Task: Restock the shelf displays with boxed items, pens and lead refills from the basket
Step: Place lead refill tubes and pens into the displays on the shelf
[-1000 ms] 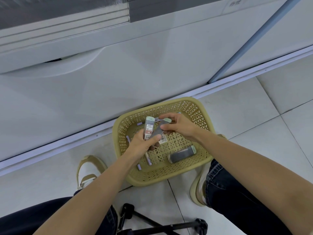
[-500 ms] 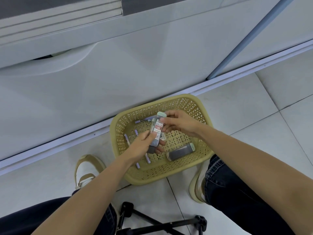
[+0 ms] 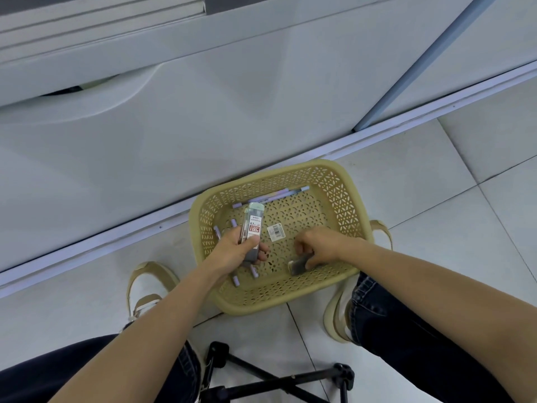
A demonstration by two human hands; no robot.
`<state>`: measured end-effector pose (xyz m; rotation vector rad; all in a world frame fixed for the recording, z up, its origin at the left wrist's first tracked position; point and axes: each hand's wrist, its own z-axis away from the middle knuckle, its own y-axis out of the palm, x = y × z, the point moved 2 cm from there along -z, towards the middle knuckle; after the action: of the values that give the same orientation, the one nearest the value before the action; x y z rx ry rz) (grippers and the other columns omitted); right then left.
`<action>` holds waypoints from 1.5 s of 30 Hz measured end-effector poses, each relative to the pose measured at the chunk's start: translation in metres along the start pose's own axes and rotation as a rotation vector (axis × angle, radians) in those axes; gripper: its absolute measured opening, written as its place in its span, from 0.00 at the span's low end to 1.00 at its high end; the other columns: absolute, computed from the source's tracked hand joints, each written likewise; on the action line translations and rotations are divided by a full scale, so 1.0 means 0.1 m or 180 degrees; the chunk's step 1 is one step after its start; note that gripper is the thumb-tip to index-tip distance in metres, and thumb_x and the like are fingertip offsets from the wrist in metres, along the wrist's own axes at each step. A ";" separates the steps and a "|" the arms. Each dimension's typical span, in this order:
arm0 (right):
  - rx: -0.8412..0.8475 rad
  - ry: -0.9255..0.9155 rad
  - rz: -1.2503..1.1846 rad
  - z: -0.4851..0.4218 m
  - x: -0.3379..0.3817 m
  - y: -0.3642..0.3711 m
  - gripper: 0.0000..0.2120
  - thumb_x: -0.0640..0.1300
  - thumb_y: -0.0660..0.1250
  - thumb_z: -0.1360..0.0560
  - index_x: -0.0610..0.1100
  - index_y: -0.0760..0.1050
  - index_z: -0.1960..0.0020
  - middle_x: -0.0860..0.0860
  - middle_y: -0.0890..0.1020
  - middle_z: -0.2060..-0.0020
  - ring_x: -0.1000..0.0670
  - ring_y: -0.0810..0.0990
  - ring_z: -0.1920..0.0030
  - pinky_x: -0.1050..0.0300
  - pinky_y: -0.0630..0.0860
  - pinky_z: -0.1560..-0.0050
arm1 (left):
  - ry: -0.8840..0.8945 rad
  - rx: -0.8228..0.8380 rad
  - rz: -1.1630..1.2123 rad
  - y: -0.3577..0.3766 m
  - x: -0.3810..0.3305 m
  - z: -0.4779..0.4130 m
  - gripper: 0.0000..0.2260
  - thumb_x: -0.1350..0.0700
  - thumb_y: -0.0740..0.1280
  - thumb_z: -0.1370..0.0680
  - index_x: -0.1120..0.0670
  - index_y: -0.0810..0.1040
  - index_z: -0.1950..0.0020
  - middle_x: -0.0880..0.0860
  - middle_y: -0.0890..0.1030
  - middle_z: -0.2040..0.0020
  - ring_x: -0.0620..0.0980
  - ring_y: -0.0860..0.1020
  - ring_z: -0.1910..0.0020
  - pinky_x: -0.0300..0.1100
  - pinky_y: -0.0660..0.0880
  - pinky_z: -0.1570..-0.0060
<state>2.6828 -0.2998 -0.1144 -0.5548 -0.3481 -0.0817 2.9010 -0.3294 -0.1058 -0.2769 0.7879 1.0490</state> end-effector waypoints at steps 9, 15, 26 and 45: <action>-0.0640 -0.0145 -0.2256 0.10 0.00 -0.41 0.03 0.47 0.68 0.24 0.52 0.79 0.50 0.52 0.83 0.55 0.51 0.81 0.53 0.58 0.76 0.51 | 0.0000 -0.0394 0.0414 0.00 -0.03 -0.06 0.10 0.62 0.59 0.18 0.57 0.70 0.37 0.55 0.84 0.58 0.50 0.83 0.63 0.41 0.80 0.63; -0.0853 -0.0767 -0.3966 0.14 0.40 -0.84 0.13 0.41 0.63 0.20 0.35 0.77 0.40 0.43 0.83 0.47 0.47 0.82 0.48 0.54 0.78 0.45 | 0.0524 -0.0313 0.0705 0.11 -0.35 0.05 0.15 0.45 0.66 0.22 0.56 0.76 0.47 0.52 0.81 0.59 0.47 0.78 0.65 0.40 0.77 0.65; -0.2134 -0.0585 -0.3936 0.70 0.83 -1.18 0.11 0.36 0.69 0.25 0.40 0.72 0.45 0.46 0.77 0.60 0.55 0.79 0.66 0.65 0.74 0.69 | 0.1133 -0.0900 0.0757 0.19 -0.85 0.56 0.05 0.57 0.68 0.22 0.57 0.79 0.49 0.53 0.83 0.60 0.48 0.81 0.65 0.36 0.76 0.70; -0.2060 -0.1165 -0.4529 1.19 1.06 -1.30 0.09 0.37 0.72 0.26 0.41 0.71 0.57 0.48 0.77 0.70 0.55 0.75 0.72 0.59 0.81 0.63 | 0.1331 -0.0752 0.1570 0.09 -1.20 1.29 0.10 0.59 0.70 0.25 0.62 0.78 0.45 0.55 0.84 0.63 0.45 0.78 0.72 0.35 0.72 0.76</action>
<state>2.7247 -0.3454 0.0824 -0.8643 -1.0428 -1.5213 2.9197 -0.3333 0.0693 -0.5320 1.1435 1.5823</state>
